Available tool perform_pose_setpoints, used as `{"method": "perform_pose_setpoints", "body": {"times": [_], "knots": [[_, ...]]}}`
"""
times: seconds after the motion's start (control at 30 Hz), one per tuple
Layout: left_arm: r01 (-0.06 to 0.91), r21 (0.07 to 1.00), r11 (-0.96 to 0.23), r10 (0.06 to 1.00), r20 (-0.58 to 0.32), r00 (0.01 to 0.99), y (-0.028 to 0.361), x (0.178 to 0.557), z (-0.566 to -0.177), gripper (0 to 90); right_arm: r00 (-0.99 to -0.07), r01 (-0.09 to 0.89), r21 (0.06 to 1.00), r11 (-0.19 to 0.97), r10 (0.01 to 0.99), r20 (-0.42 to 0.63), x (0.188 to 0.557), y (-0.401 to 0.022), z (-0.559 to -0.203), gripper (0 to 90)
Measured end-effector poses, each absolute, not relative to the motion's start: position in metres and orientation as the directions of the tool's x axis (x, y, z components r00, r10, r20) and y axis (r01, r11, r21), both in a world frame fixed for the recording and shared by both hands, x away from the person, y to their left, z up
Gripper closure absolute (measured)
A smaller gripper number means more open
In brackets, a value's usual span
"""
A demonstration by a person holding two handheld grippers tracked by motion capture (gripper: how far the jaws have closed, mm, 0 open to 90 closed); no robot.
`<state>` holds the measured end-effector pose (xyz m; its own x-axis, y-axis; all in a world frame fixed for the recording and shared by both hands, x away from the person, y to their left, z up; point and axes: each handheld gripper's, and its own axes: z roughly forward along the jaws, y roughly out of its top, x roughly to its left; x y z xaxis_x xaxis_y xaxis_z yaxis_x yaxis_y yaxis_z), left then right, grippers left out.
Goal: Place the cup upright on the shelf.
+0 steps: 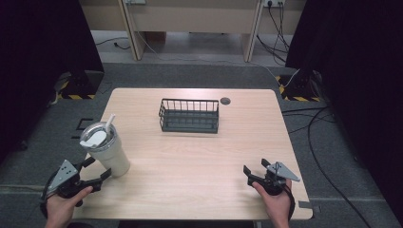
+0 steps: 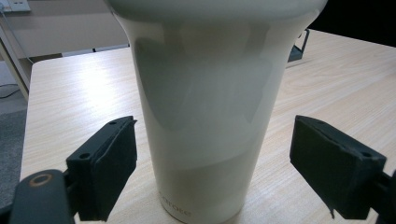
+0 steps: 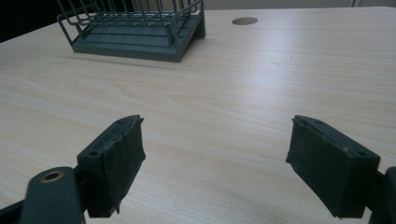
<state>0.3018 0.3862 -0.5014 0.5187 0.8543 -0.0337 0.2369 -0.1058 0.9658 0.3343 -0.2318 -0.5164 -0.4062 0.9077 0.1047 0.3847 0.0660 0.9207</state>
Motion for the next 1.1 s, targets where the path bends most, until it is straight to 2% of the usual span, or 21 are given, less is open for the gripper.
{"method": "perform_pose_setpoints", "body": {"times": [0.27,0.83,1.1], "knots": [[0.247,0.966,-0.076,0.847,-0.069,0.527,0.387,0.303,-0.503,14.3,-0.408,0.379,0.922,0.081,0.909,0.088,0.334,-0.231,-0.516,18.9],[0.244,0.967,-0.068,0.847,-0.073,0.527,0.38,0.322,-0.502,14.1,-0.407,0.39,0.918,0.075,0.908,0.099,0.334,-0.23,-0.516,18.9],[0.243,0.968,-0.063,0.841,-0.08,0.536,0.375,0.333,-0.5,9.0,-0.408,0.386,0.919,0.082,0.908,0.09,0.335,-0.23,-0.516,18.9]]}}
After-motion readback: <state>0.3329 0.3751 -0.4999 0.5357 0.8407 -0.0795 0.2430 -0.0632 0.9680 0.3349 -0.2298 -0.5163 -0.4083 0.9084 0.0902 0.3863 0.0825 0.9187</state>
